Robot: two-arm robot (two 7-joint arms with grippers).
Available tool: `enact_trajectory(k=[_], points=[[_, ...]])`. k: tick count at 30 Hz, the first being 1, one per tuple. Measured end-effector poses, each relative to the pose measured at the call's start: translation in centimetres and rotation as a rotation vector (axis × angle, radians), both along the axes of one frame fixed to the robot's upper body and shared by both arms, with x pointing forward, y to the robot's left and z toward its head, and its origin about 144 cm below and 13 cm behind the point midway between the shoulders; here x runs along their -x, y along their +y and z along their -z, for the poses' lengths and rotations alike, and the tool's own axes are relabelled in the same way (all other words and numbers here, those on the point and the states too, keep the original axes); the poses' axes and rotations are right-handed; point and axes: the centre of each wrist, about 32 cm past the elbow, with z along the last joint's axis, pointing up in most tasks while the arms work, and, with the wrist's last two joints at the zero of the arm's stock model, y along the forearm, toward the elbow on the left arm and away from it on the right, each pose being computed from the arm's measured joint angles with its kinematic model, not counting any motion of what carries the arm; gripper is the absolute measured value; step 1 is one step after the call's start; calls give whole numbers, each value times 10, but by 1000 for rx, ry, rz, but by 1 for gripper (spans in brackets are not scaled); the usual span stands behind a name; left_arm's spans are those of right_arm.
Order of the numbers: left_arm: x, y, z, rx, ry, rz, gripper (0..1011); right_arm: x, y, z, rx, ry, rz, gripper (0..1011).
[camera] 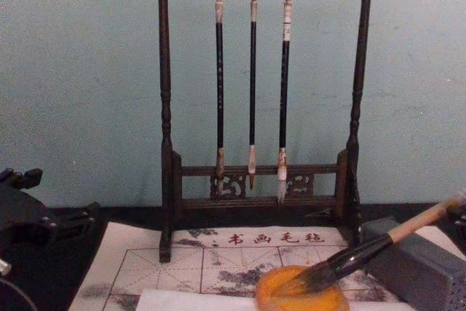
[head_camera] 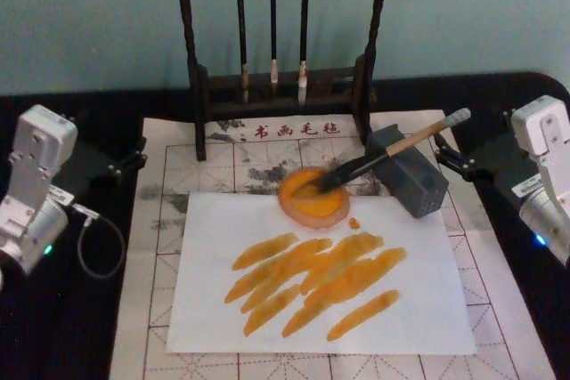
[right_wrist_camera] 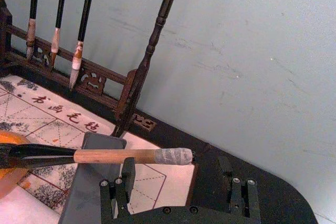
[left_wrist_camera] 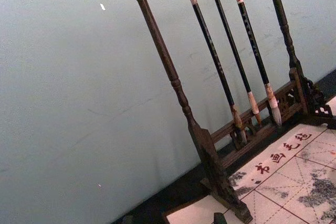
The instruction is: Pick up the brush from the inkstone, write on the paper, then place the brush back to its original position.
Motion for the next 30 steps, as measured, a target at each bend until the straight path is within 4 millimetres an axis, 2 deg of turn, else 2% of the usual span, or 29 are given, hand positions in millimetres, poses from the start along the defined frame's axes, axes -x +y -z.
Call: enact_trajectory(k=[30], points=[[0,0,0,0,0,0,1001,1,-3,2,-40,5,3,1002]])
